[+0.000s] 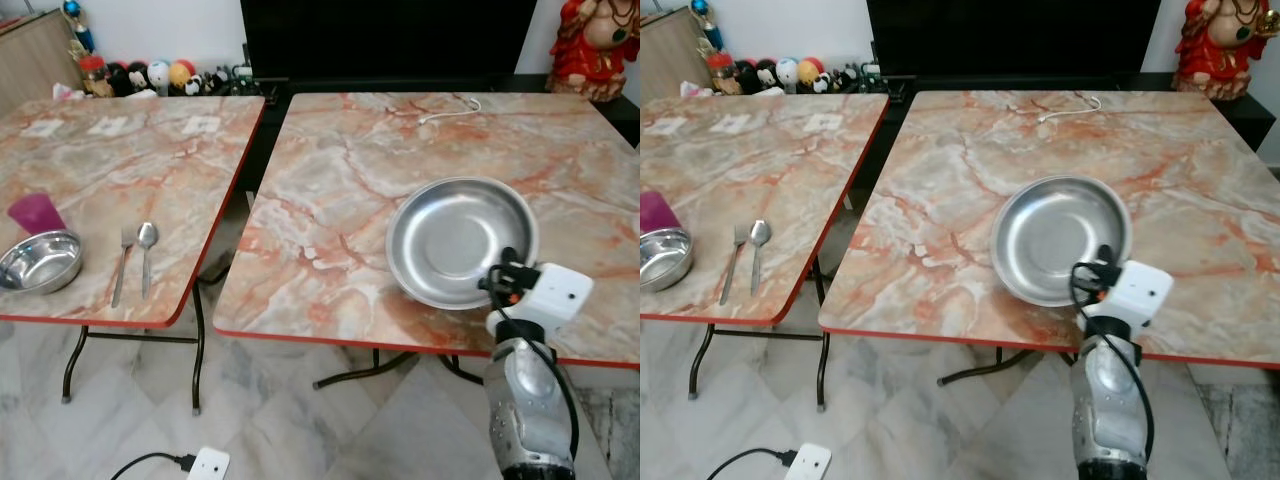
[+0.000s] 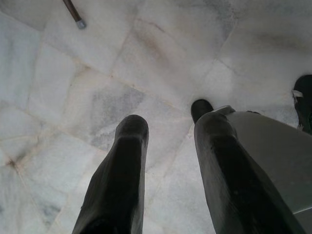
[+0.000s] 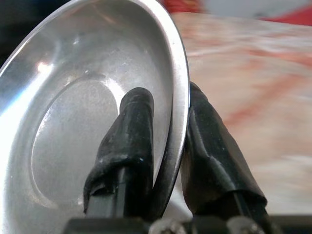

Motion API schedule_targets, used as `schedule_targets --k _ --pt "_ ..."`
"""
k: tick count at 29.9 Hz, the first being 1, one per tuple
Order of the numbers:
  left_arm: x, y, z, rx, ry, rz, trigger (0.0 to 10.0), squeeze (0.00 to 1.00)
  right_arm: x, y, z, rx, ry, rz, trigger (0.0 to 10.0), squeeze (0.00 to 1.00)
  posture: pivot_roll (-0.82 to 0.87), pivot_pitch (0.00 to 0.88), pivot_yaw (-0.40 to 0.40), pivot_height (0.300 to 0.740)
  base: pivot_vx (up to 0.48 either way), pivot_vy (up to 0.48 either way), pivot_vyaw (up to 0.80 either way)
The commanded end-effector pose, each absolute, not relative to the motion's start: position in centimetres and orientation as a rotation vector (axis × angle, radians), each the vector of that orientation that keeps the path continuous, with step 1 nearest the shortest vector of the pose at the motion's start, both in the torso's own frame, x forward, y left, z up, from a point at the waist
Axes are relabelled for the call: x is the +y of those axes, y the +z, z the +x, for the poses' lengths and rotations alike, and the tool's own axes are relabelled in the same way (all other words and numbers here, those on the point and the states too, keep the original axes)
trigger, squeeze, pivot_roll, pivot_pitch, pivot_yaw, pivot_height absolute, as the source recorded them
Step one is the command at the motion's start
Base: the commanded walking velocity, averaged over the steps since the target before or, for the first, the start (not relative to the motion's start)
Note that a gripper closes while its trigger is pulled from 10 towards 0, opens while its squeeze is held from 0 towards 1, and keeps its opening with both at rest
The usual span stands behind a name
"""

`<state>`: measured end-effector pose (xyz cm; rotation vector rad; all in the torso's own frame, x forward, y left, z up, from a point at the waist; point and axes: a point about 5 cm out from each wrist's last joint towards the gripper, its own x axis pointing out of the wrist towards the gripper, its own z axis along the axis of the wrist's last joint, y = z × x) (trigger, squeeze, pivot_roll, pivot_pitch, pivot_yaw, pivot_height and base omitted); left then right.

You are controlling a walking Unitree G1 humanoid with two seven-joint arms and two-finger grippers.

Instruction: Setting the table

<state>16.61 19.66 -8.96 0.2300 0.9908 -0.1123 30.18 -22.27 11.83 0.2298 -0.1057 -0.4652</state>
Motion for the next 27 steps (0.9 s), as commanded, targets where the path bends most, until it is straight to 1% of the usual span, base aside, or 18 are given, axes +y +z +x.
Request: schedule_targets --k 1,4,6,14,22,23,24,27 --pt "19.9 -9.2 16.1 1.018 -0.104 0.229 10.0 0.00 -23.6 12.1 30.4 -0.095 -0.551 0.261 10.0 0.00 -0.12 0.029 0.057 0.740 0.000 0.000 0.00" --pt "19.9 -9.2 16.1 1.019 -0.105 0.229 10.0 0.00 -23.9 11.9 30.5 -0.070 -0.584 0.274 10.0 0.00 -0.12 0.030 0.057 0.740 0.000 0.000 0.00" --pt "19.9 -9.2 16.1 1.018 -0.103 0.229 10.0 0.00 -23.5 11.6 30.6 -0.061 -0.581 0.352 10.0 0.00 -0.12 0.031 0.057 0.740 0.000 0.000 0.00" --pt "20.0 -9.1 16.1 1.019 -0.100 0.233 10.0 0.00 -22.8 9.9 30.4 0.020 -0.626 0.470 10.0 0.00 -0.12 0.035 0.061 0.740 0.000 0.000 0.00" --pt "20.1 -9.1 16.1 1.018 -0.102 0.235 10.0 0.00 -22.3 9.4 30.2 0.047 -0.618 0.481 10.0 0.00 -0.12 0.036 0.062 0.740 0.000 0.000 0.00" --pt "20.1 -9.1 16.2 1.017 -0.102 0.236 10.0 0.00 -22.2 9.3 30.1 0.051 -0.628 0.479 10.0 0.14 -0.12 0.036 0.063 0.740 0.000 0.000 0.00" --pt "20.1 -9.1 16.2 1.016 -0.103 0.236 10.0 0.00 -22.3 9.2 30.0 0.057 -0.646 0.475 10.0 0.15 -0.12 0.034 0.063 0.740 0.000 0.000 0.00" --pt "20.1 -9.1 16.3 1.013 -0.102 0.237 10.0 0.00 -22.5 8.8 29.6 0.072 -0.692 0.481 10.0 0.14 -0.12 0.034 0.063 0.740 0.000 0.000 0.00"
